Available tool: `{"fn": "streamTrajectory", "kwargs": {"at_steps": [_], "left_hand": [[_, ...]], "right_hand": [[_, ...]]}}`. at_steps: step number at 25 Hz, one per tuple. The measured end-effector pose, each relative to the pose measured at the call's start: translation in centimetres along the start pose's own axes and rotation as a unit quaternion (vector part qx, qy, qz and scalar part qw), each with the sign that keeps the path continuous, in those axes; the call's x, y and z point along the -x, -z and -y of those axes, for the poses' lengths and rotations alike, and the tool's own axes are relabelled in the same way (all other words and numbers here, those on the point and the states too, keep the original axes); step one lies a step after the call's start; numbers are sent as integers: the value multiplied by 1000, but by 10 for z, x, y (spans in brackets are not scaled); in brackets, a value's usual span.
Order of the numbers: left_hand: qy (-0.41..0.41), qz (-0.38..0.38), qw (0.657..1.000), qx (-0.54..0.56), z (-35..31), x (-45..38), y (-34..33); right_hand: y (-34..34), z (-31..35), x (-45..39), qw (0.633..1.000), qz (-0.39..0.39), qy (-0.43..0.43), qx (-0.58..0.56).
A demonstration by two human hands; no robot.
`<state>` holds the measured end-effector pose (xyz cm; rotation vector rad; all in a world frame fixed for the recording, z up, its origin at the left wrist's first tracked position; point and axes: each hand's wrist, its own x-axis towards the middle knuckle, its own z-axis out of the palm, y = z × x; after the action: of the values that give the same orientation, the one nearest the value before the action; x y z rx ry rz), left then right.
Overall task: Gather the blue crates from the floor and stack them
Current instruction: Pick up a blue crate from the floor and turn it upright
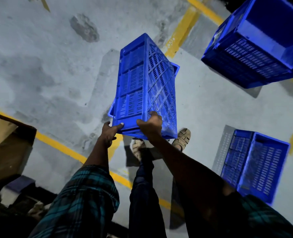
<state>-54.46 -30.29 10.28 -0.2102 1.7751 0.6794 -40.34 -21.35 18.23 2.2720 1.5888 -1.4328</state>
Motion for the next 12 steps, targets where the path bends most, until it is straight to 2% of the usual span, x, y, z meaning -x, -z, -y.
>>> {"fn": "streamTrajectory", "kwargs": {"at_steps": [6, 12], "left_hand": [[-32, 42, 998, -26, 4, 30, -20], [-80, 93, 992, -28, -14, 118, -66]], "right_hand": [[59, -19, -16, 999, -8, -20, -41], [134, -22, -24, 996, -2, -59, -66]]}}
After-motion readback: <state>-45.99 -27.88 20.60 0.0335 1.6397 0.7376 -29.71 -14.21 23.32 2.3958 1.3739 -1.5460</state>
